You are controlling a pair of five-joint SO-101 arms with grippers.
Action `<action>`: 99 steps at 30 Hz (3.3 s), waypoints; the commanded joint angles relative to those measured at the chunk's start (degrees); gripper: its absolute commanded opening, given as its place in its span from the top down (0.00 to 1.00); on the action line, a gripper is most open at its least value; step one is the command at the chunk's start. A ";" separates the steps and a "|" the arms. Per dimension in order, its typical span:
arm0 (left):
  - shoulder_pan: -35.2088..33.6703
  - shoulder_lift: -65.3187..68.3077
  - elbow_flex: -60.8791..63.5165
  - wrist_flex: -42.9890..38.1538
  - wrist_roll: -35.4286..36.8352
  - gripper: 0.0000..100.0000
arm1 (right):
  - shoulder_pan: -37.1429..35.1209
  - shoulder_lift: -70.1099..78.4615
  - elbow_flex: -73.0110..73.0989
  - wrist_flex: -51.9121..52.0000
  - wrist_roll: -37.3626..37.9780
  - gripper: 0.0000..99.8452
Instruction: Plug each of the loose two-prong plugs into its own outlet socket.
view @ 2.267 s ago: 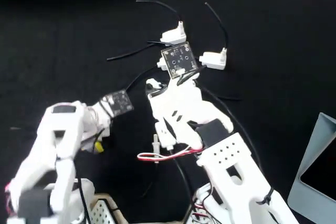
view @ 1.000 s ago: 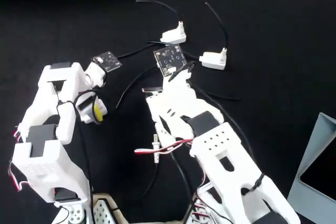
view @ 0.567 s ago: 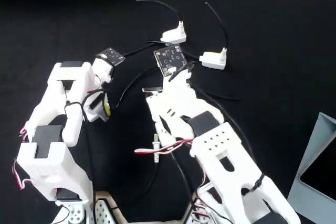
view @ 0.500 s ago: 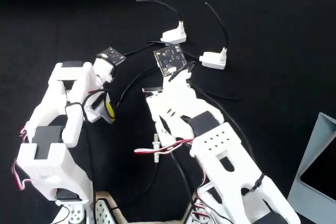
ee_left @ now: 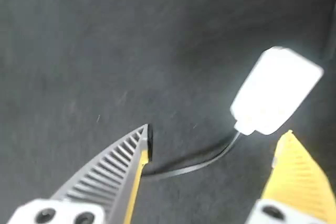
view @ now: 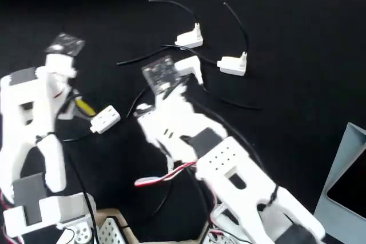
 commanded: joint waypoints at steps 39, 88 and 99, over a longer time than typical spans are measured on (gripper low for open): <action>-12.18 -2.64 15.25 -9.93 6.77 0.63 | -6.95 47.34 -35.82 -2.37 -0.53 0.99; -12.70 -2.99 18.15 -12.13 6.59 0.63 | 19.69 39.60 -58.07 25.93 3.60 0.89; -11.65 -10.64 18.95 -12.04 11.52 0.63 | 18.11 23.87 -37.32 43.87 3.43 0.89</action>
